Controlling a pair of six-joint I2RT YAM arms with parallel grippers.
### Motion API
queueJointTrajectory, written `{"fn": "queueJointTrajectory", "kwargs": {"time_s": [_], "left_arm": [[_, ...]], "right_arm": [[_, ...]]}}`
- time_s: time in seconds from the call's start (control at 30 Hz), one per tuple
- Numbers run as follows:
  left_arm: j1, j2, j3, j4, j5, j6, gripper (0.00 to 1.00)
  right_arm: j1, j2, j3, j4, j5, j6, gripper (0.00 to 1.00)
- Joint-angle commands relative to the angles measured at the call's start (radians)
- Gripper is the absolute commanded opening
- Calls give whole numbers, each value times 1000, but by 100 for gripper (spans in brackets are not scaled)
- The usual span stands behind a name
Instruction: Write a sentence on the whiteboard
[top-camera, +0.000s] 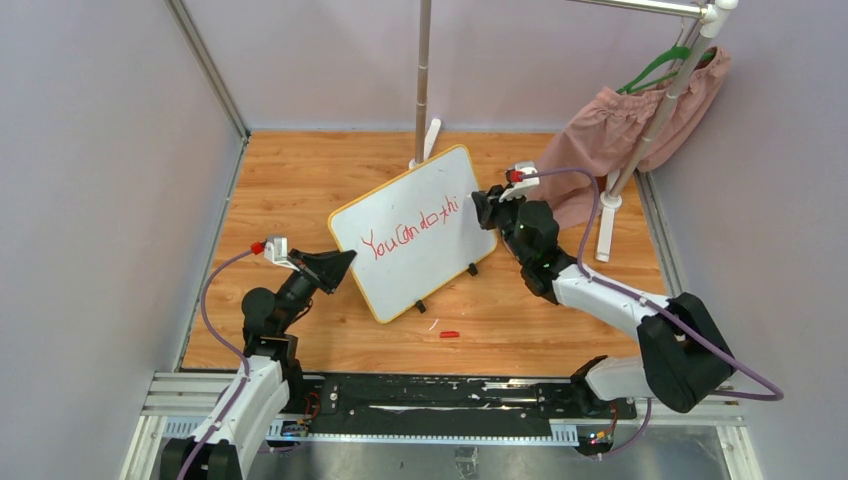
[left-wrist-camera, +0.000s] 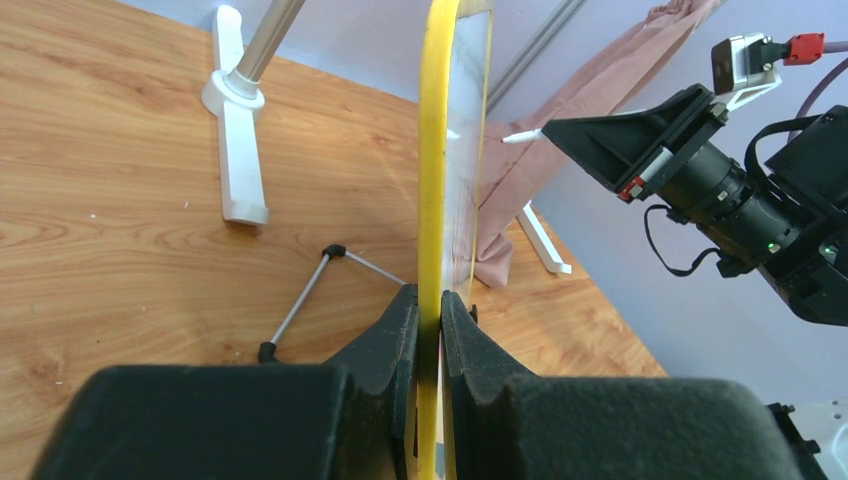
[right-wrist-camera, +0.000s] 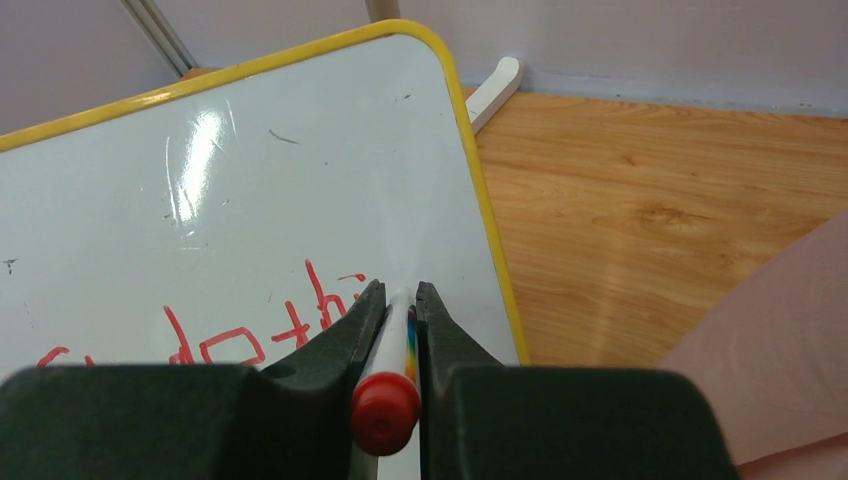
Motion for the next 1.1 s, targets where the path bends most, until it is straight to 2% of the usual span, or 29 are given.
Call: {"fn": "queueJointTrajectory", "kwargs": {"time_s": [0.0, 1.07], "left_arm": [[-6, 4, -158, -25, -17, 41, 0], [-6, -1, -157, -24, -13, 39, 0]], "right_arm": [[-23, 14, 34, 79, 18, 17, 0], [-33, 92, 83, 59, -23, 33, 0]]}}
